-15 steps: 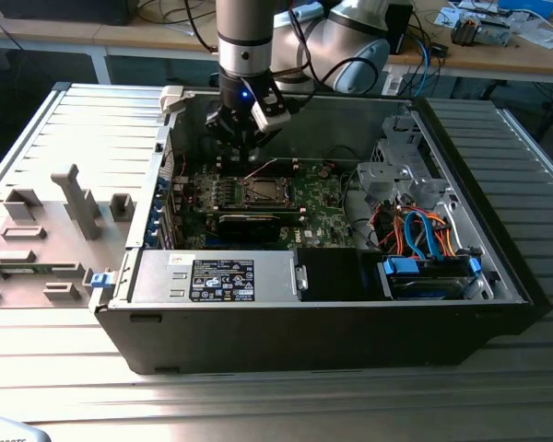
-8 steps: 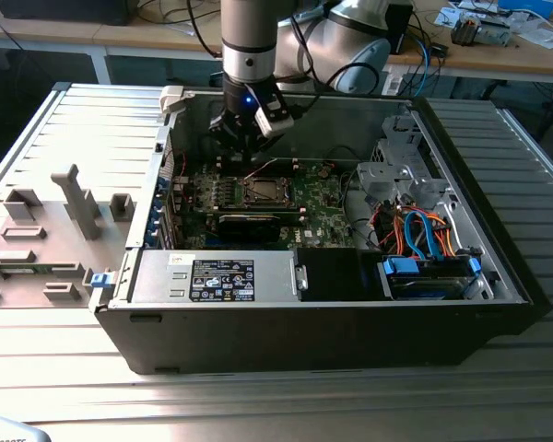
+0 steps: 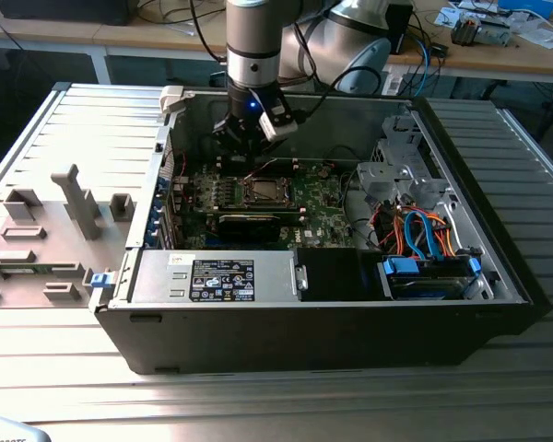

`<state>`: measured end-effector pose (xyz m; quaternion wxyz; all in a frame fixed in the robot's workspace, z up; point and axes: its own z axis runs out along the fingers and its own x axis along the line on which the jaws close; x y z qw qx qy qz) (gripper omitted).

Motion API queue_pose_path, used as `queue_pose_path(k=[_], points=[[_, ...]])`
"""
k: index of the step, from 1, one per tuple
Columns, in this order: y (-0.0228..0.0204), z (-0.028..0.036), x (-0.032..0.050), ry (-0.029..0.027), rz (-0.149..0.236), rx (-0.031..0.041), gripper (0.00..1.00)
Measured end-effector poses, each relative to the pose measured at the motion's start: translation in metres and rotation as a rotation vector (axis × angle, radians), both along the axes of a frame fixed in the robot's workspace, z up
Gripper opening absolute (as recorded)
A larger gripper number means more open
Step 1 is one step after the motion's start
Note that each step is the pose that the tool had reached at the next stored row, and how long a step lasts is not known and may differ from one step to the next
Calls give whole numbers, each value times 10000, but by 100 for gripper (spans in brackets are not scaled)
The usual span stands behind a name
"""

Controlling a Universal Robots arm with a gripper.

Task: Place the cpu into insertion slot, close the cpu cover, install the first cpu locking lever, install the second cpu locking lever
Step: 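Install the first cpu locking lever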

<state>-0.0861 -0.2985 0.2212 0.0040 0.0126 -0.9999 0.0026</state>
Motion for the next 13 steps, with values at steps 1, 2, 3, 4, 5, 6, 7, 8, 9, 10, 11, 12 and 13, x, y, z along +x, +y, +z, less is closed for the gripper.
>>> queue_pose_path(k=[1, 2, 3, 4, 5, 6, 7, 8, 9, 10, 11, 12, 13], points=[[0, -5, 0, -1, 77, 0, 11], [1, -15, 1, 0, 221, 0, 11], [3, -21, 1, -1, 319, -1, 11], [6, -28, 0, 0, 464, -1, 11], [8, -32, 0, 1, 523, -1, 11], [12, -35, 0, 0, 562, -1, 11], [16, -38, 1, -1, 580, 0, 11], [21, -41, 2, -1, 586, 0, 11], [24, -45, 5, -2, 588, 2, 11], [26, -55, 12, 1, 590, 1, 11], [26, -64, 18, 3, 591, 1, 11], [26, -74, 24, 7, 590, 0, 11], [26, -84, 30, 11, 590, 0, 11]])
